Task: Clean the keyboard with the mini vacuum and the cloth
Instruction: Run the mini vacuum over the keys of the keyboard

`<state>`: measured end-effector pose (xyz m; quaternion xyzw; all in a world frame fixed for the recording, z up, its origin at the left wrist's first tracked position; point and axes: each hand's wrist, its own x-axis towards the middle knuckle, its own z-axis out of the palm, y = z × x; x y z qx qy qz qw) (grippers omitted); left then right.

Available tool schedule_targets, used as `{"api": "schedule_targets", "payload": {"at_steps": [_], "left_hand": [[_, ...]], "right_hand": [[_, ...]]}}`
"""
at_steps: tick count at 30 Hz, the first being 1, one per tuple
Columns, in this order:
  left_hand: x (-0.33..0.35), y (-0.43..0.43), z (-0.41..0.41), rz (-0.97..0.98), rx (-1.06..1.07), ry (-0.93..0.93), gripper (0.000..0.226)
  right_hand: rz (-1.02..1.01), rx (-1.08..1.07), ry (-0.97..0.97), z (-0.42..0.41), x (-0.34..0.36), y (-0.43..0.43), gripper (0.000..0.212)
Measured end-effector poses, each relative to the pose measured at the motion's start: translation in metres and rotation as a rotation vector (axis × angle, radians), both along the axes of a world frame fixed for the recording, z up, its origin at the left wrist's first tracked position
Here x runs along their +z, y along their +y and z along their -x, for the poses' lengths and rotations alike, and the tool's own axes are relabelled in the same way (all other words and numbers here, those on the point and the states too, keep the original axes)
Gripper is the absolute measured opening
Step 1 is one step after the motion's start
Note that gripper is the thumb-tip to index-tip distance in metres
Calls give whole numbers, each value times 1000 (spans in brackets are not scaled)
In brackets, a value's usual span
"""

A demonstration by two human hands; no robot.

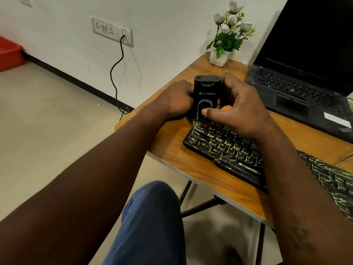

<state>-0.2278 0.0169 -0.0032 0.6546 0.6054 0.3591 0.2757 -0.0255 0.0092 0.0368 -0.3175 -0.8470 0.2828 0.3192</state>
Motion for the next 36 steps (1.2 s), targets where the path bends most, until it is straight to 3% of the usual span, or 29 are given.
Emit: {"api": "schedule_targets", "payload": {"at_steps": [3, 6, 9, 11, 16, 20, 23, 27, 31, 36], "left_hand": [[4, -2, -1, -1, 0, 27, 16], [-7, 9, 2, 22, 20, 33, 35], [-30, 32, 13, 18, -34, 11, 14], [-6, 7, 4, 13, -44, -25, 5], [1, 2, 1, 30, -28, -8, 14], [3, -7, -1, 23, -52, -25, 15], [4, -16, 3, 5, -90, -64, 3], [2, -36, 16, 39, -148, -25, 22], [8, -65, 25, -5, -273, 69, 40], [9, -67, 28, 116, -339, 329, 103]], "right_hand": [[-24, -9, -13, 2, 0, -3, 54], [37, 116, -22, 2, 2, -5, 48], [-63, 22, -36, 4, 3, -6, 50], [-92, -26, -42, 5, 2, -6, 51], [70, 142, -24, 1, 5, -6, 49], [46, -39, 64, -9, 5, 4, 56], [27, -227, 124, -21, 1, 14, 59], [38, -300, 146, -30, -2, 19, 55], [45, -220, 130, -30, 0, 14, 57], [9, -142, 69, -22, 1, 4, 57]]}}
